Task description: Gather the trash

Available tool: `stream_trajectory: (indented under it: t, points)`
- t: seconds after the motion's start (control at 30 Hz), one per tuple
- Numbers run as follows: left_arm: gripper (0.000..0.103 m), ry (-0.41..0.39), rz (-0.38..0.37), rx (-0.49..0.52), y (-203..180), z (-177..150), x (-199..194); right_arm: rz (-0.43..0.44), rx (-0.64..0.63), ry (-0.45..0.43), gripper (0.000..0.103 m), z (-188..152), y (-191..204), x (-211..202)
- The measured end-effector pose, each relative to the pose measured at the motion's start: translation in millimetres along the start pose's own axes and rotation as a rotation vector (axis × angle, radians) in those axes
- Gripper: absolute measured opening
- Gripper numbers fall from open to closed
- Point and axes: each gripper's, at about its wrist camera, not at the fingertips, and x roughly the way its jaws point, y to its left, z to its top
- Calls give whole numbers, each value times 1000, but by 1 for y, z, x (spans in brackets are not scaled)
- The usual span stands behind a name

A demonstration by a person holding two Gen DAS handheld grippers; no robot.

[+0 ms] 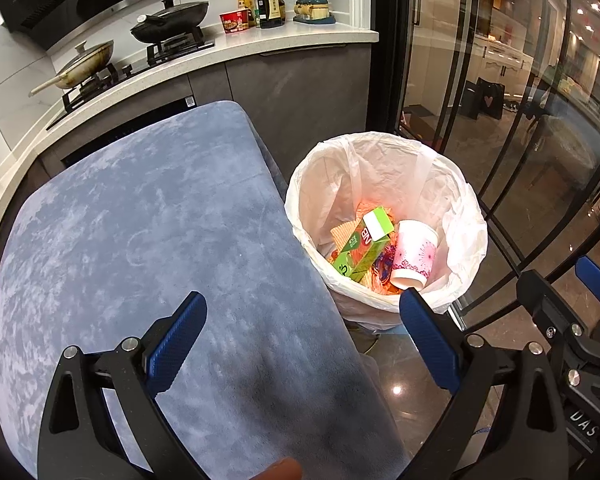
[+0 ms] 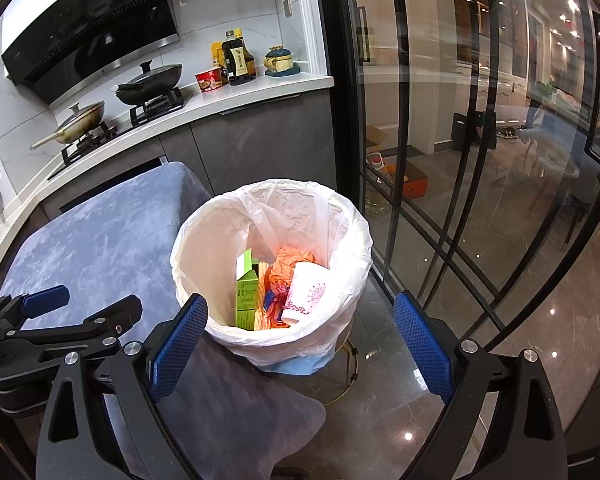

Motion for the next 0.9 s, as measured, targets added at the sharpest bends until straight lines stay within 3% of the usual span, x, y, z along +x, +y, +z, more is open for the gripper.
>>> stream_trajectory:
  t: [0.9]
  points:
    - [95,-23,20,12,-4,-7,-7,-2,-11,1,90,-5,-6,-7]
